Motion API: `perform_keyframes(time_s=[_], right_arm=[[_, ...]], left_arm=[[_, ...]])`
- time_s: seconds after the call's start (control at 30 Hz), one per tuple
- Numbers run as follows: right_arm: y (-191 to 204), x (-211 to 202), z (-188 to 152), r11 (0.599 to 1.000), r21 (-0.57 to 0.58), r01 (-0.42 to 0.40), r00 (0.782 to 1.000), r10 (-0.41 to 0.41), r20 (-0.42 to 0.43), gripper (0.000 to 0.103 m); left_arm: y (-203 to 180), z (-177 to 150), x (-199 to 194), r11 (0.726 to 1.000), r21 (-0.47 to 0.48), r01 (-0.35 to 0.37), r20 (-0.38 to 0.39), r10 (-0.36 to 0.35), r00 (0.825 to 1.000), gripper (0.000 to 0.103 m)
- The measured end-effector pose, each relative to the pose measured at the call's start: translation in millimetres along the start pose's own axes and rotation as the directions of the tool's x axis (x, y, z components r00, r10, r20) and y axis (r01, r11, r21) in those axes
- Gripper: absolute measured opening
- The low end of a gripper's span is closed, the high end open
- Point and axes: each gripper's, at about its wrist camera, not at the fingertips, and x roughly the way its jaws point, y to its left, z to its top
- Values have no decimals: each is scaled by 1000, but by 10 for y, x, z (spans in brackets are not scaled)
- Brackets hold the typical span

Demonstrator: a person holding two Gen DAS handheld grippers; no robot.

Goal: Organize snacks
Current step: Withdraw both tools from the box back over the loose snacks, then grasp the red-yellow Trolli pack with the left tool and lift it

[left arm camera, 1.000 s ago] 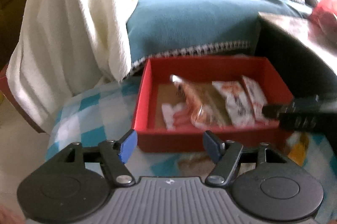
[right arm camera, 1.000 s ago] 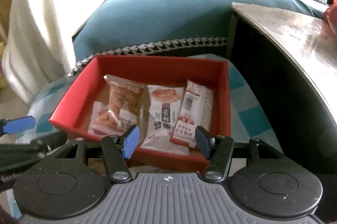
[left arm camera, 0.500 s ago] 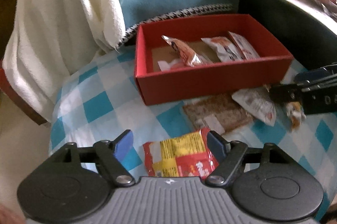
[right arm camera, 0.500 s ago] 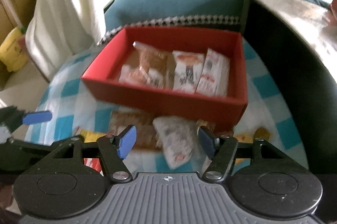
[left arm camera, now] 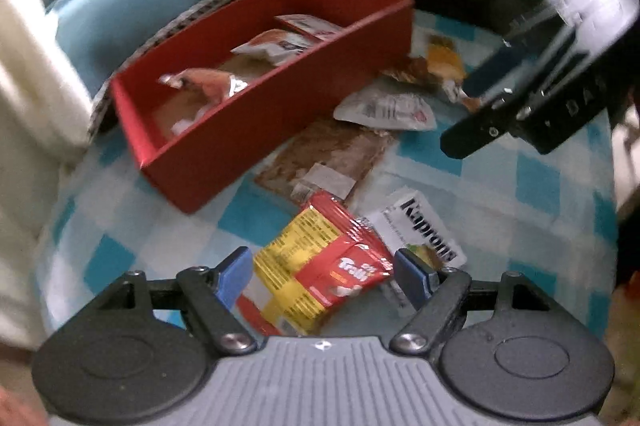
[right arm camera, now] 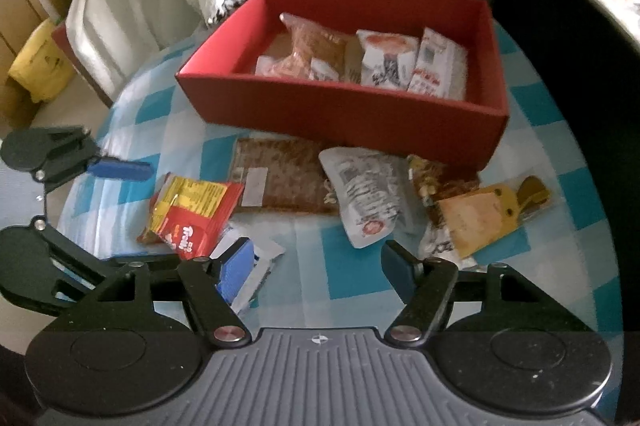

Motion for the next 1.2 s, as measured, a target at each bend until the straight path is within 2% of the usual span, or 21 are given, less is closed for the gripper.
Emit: perform_keyframes(time_s=[0.1,0.13,0.17,0.2,0.33,0.47,0.57,0.63,0.7,0.77,0.83,0.87,0.9,0.93,1.0,1.1,1.13,1.2], right_arm=[[54,85,-17,1000,-17,-17,999,17,-32,77],[75,110,-27,999,-29,-21,999,20,-42,77],[90,125,-29,999,-37,-24,998,22,-51,78],[100,147,-33,999,-42,-25,998,23,-59,79],[95,231,-23,999,-45,-19,996,15,-86,79],[118,247,-7,998,-56,-12,996,7,-88,79],[140,193,15,998,-61,-14,998,10,-70,79],[155,151,28,998,-70,-9,998,5,-56,79],[152,113,32,998,-67,-17,999,14,-49,79],[136,66,33,998,-55,-30,999,28,-43,79],[125,4,21,998,-50,-38,999,36,-30,79],[121,-32,14,998,-51,-40,999,39,-22,79],[120,-51,14,998,-50,-42,999,41,-17,81],[108,-71,14,998,-44,-45,999,44,-11,82],[84,-81,15,998,-30,-50,999,50,-11,82],[53,-62,24,999,-26,-46,999,46,-16,82],[43,-45,28,999,-23,-46,999,46,-21,82],[11,17,31,999,-18,-45,998,44,-41,82]], left_arm=[[51,2,145,997,45,60,-45,-58,997,72],[66,-11,203,996,53,76,-61,-72,995,79],[89,-24,225,995,51,90,-52,-87,995,83],[118,-31,249,994,47,101,-48,-98,994,87],[227,-82,317,991,-37,127,-26,-128,991,93],[178,-130,289,987,-140,80,-33,-85,996,89],[86,-128,236,973,-229,4,-110,-30,994,85],[-65,-160,204,967,-249,-56,-203,5,979,73],[-250,-281,251,957,-271,-101,-325,8,946,75],[-416,-313,157,968,-215,-128,-318,55,946,68],[-488,-263,-30,978,-135,-160,-202,131,970,67],[-497,-226,-107,979,-83,-188,-132,176,976,71],[-495,-191,-155,980,-16,-199,-71,198,978,83],[-478,-156,-163,979,69,-193,-34,195,980,89],[-404,-76,-77,964,197,-181,-30,190,981,89],[-205,34,146,948,305,-92,-88,125,988,89],[-126,52,213,949,313,-30,-117,70,991,89],[-56,24,333,940,329,94,-172,-38,984,89]])
